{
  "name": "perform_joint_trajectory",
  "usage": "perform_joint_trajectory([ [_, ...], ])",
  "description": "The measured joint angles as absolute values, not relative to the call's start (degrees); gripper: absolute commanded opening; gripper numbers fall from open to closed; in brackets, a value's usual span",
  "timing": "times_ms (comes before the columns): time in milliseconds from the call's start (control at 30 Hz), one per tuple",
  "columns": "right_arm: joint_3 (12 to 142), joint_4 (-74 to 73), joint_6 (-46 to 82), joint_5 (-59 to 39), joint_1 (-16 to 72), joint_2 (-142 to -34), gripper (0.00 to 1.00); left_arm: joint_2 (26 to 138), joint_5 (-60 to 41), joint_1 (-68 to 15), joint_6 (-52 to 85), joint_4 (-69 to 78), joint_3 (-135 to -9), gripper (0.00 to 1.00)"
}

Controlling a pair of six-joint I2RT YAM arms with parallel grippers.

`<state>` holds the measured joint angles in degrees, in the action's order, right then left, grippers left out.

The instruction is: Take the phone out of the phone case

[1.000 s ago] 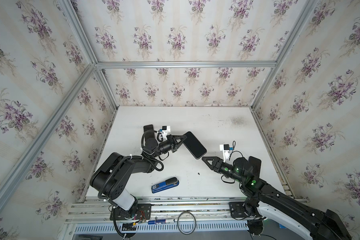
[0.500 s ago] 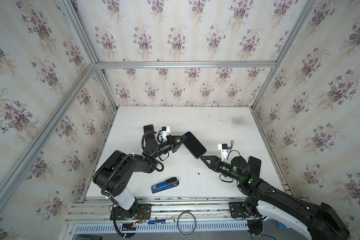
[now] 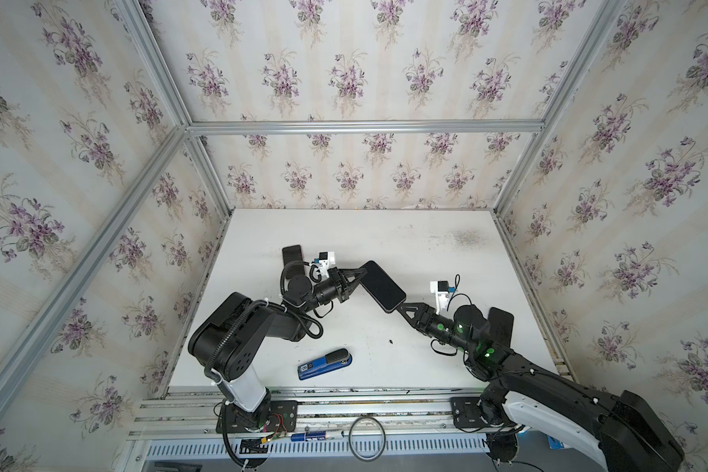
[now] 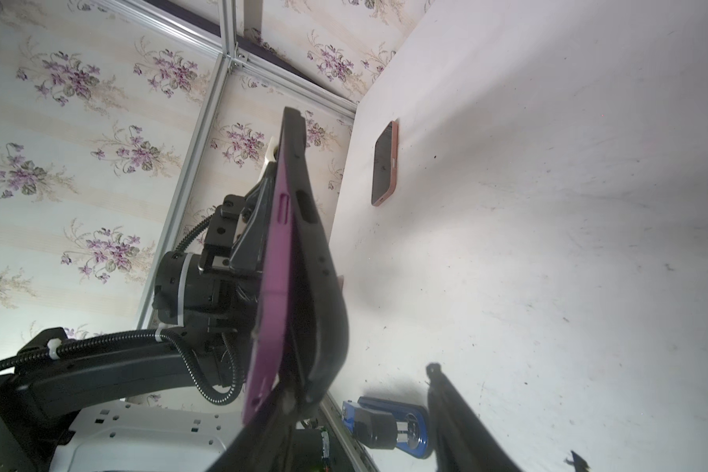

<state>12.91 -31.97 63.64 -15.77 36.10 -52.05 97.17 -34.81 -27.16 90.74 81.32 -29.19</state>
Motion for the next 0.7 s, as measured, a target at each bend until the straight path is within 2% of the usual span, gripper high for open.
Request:
perform_joint_trajectory([
  [133,12.9,-36.2,64.7,-16.2,35.6,-55.6,0.44,97.2,-34.8,-27.3,90.7,81.4,-29.2,0.00],
  [467,12.9,-43.1,67.1,-17.2,35.1,-58.7,0.11,98.2,-35.4,-27.5,90.7,81.9,-29.2,0.00],
  [533,12.6,-42.7,67.2,-17.2,35.1,-58.0,0.07,98.7,-35.6,-27.6,90.7,82.2,-29.2,0.00],
  [600,12.6,-42.1,67.2,-17.2,35.0,-57.3,0.05,99.1,-35.7,-27.6,90.8,82.3,-29.1,0.07],
  [700,12.2,-40.7,67.2,-17.2,35.0,-55.9,0.02,100.1,-36.0,-27.6,91.0,82.7,-29.1,0.35],
])
